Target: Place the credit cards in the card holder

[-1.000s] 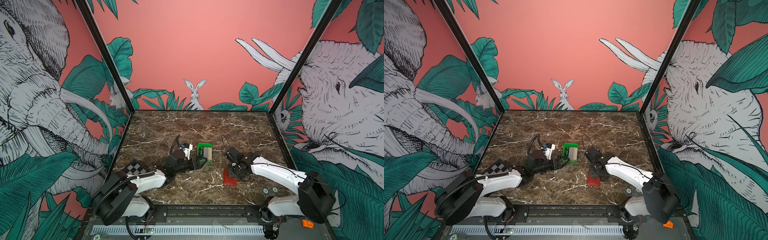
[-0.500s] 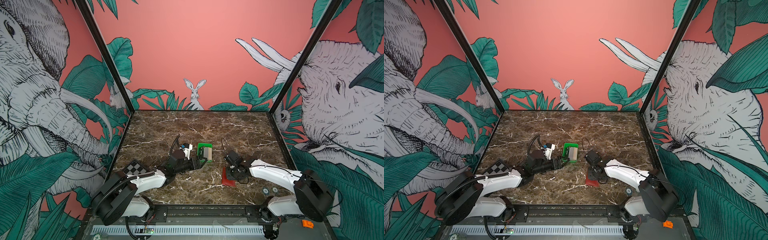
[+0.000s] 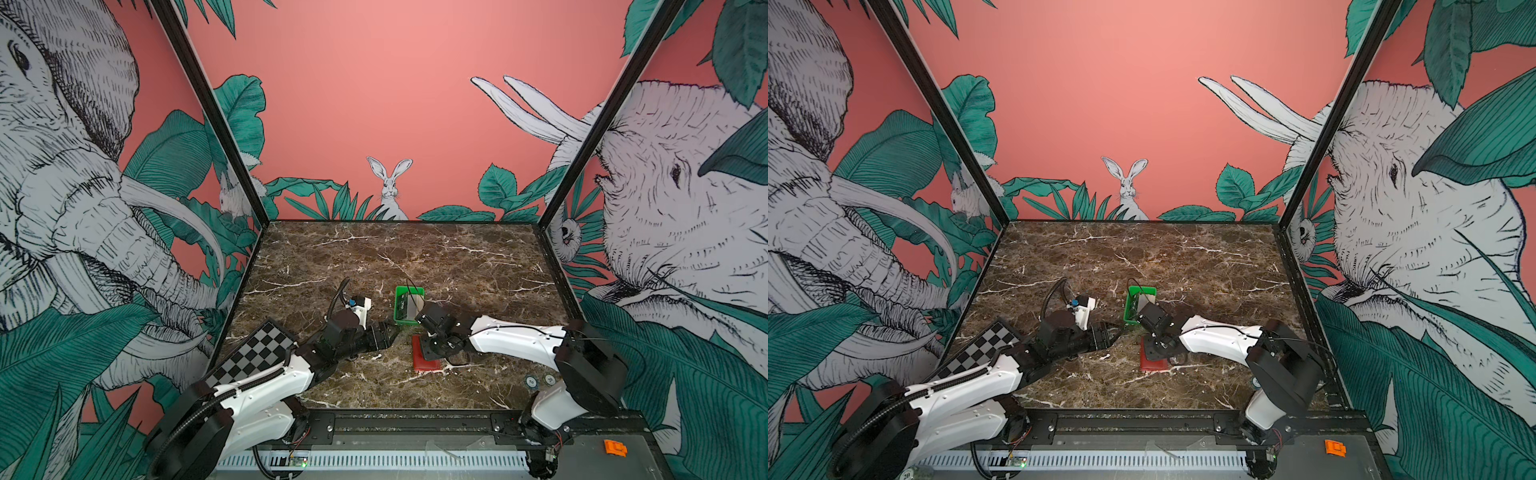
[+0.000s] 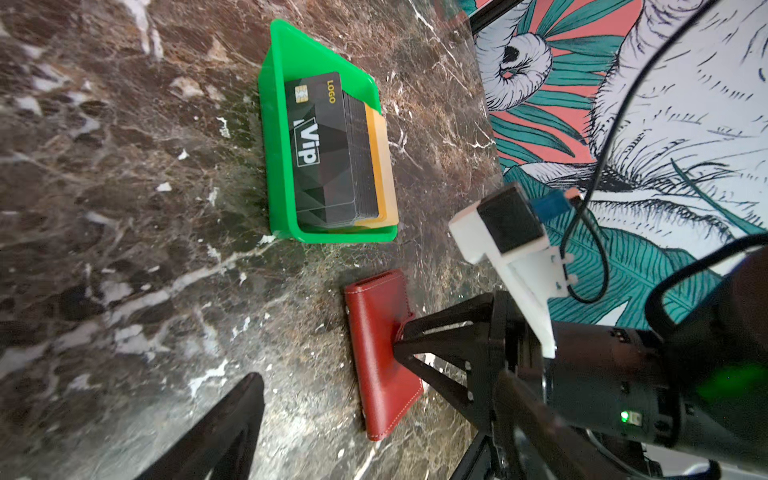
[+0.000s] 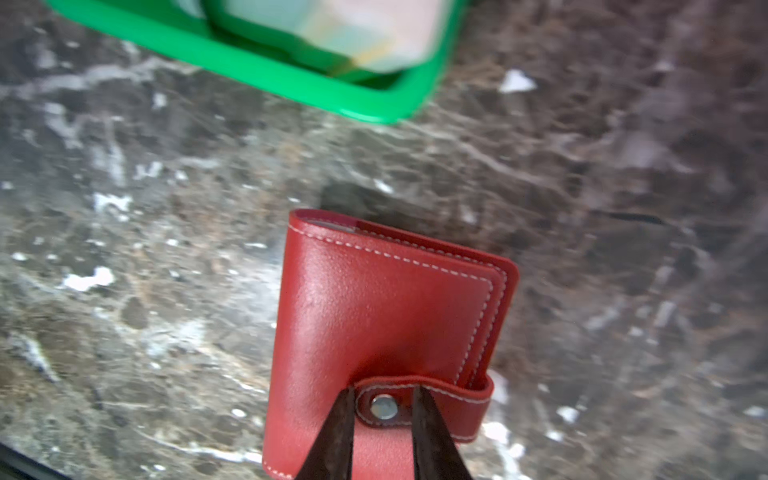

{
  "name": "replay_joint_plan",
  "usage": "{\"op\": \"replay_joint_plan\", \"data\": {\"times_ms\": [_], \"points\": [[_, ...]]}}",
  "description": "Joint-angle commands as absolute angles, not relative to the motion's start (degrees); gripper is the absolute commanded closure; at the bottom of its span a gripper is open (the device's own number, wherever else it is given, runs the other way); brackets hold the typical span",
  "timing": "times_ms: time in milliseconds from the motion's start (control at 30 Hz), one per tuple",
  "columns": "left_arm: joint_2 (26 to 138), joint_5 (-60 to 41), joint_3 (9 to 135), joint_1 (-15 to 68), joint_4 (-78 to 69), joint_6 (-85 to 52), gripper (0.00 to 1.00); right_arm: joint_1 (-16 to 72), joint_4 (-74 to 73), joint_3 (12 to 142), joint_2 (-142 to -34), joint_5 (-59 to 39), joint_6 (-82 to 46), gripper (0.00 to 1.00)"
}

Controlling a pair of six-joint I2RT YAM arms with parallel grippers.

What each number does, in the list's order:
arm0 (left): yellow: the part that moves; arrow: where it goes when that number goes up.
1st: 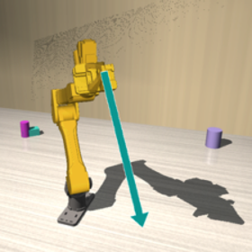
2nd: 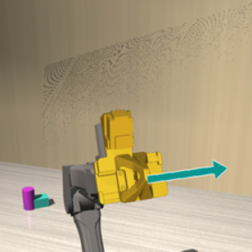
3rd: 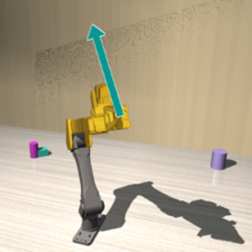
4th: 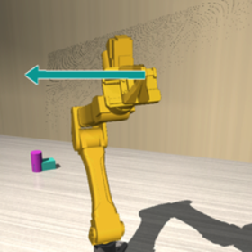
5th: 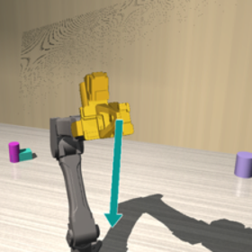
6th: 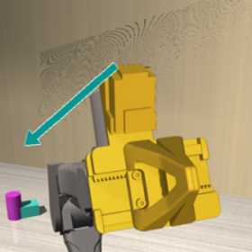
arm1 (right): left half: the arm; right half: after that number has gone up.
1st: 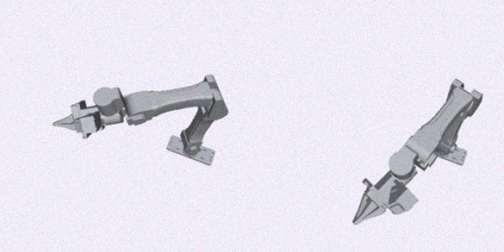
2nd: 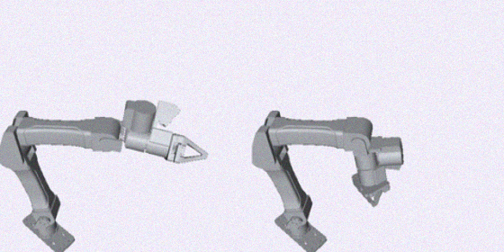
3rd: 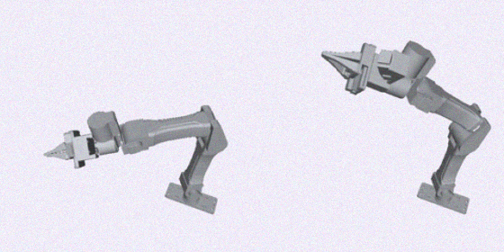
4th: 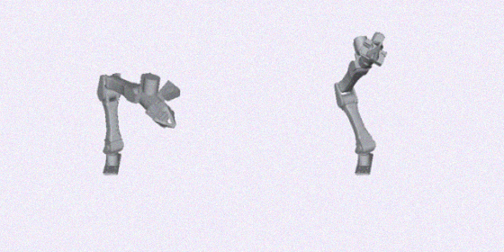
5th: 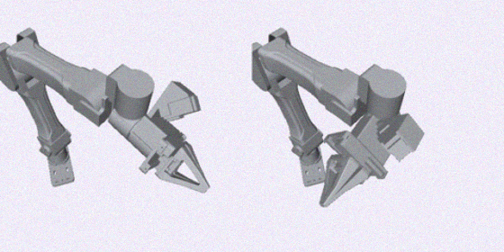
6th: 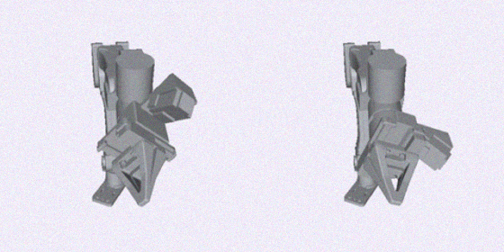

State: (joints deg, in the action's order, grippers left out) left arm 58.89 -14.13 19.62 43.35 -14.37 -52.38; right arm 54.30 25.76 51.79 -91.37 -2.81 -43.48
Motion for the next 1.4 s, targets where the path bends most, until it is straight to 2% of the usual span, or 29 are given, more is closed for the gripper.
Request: {"op": "replay_joint_plan", "data": {"times_ms": [0, 200, 333, 400, 700, 900, 1033, 1233, 1367], "points": [[56.2, -15.0, 17.1, 43.0, -7.4, -51.5, 0.14, 56.9, 24.5, 55.0, -93.9, -1.7, -46.2, 0.76], [55.2, -21.0, 15.3, 42.7, -8.5, -52.8, 0.14, 57.4, 23.5, 53.6, -88.7, 4.2, -49.5, 0.76], [55.9, -22.3, 15.0, 42.7, -9.0, -53.6, 0.15, 57.1, 25.7, 53.8, -83.9, 8.4, -48.3, 0.68], [57.1, -23.5, 15.4, 42.7, -9.1, -53.8, 0.15, 56.7, 24.8, 52.5, -82.4, 9.0, -48.8, 0.67], [64.0, -23.3, 14.3, 42.8, -18.1, -56.7, 0.21, 55.3, 25.8, 50.1, -81.2, 6.9, -50.7, 0.69], [70.4, -23.3, 14.5, 43.0, -25.3, -58.0, 0.22, 54.1, 20.5, 45.1, -81.2, 0.5, -49.7, 0.7], [72.0, -21.7, 14.9, 43.6, -25.9, -59.2, 0.24, 52.8, 21.6, 44.4, -80.3, -0.9, -47.2, 0.7], [75.3, -22.1, 16.6, 44.7, -24.5, -59.3, 0.26, 52.5, 12.8, 39.2, -79.3, -6.3, -50.6, 0.7], [78.6, -24.9, 18.2, 44.7, -27.3, -59.9, 0.28, 52.5, 11.5, 38.0, -79.1, -4.3, -51.5, 0.69]]}}
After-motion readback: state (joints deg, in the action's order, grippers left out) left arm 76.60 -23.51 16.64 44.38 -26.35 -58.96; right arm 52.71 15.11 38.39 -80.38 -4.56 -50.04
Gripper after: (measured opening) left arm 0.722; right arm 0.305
